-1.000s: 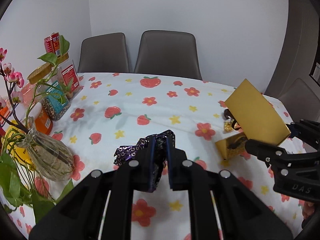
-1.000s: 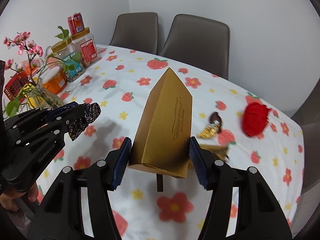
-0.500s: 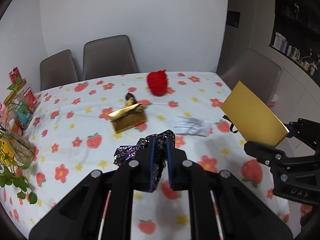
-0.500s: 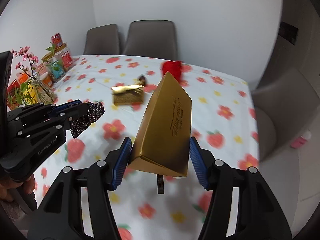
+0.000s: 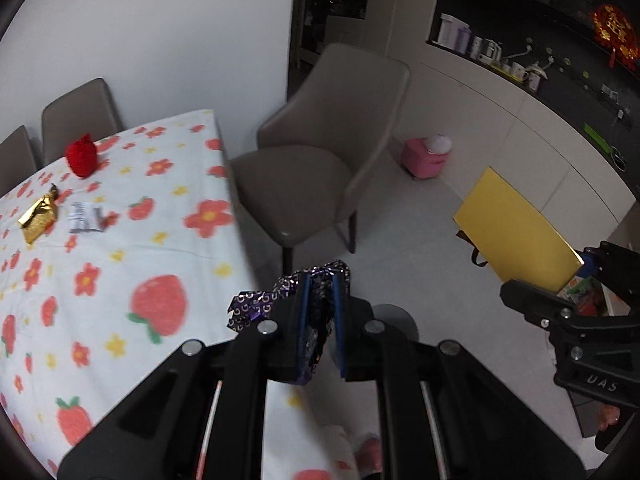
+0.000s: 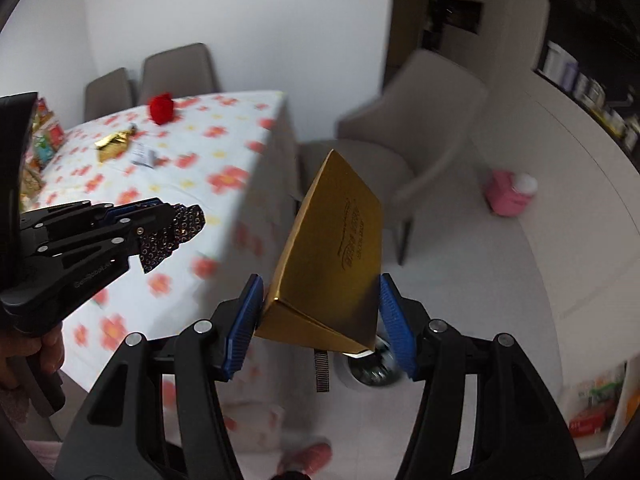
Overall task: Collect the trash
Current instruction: 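Carry the wrapper and gold box over to the metal bin, then open both tools above the bin to drop the wrapper and box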
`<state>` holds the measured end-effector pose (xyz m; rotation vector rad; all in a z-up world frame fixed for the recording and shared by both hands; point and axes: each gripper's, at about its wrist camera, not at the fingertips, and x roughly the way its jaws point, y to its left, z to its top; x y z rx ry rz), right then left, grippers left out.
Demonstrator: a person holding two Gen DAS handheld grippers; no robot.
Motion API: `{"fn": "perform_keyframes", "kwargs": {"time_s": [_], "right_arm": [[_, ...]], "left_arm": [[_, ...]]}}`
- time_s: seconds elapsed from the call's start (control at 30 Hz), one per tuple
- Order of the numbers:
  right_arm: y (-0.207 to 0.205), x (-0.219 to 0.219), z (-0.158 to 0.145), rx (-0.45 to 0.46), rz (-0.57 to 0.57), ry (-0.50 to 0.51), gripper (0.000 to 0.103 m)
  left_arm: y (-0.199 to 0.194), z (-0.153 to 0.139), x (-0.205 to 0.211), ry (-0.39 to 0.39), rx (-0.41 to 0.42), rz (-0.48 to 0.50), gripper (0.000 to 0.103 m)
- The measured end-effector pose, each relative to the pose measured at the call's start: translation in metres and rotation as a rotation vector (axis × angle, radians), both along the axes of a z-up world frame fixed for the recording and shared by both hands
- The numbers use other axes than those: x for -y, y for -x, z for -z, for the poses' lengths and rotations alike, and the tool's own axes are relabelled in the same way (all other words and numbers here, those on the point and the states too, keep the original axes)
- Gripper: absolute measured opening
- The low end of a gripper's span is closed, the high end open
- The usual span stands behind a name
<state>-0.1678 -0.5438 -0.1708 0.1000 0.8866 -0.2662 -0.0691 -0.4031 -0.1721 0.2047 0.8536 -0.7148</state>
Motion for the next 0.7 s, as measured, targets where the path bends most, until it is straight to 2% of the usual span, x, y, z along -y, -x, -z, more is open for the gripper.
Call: {"fn": "perform_keyframes", "kwargs": {"time_s": [0.17, 0.33, 0.5, 0.7], "right_arm": [[0.051, 0.063, 0.048, -0.086, 0.098, 0.004, 0.056], [0.068, 0.105, 0.125, -0.166, 0.169, -0.043, 0.051], [0.056, 0.138, 0.219, -0.170, 0.225, -0.124, 0.048], [0.015, 0.161, 0.330, -0.140, 0.213, -0.170, 0.048]], "left_arm": [[0.038, 0.042, 0.078, -0.031, -0.070, 0.119, 0.012], [0.046, 0.112, 0.138, -0.086, -0.126, 0.205, 0.012], [0.037, 0.205, 0.185, -0.139, -0.156, 0.230, 0.012], [0.013, 0.304, 0.215, -0.156, -0.167, 0.204, 0.012]]}}
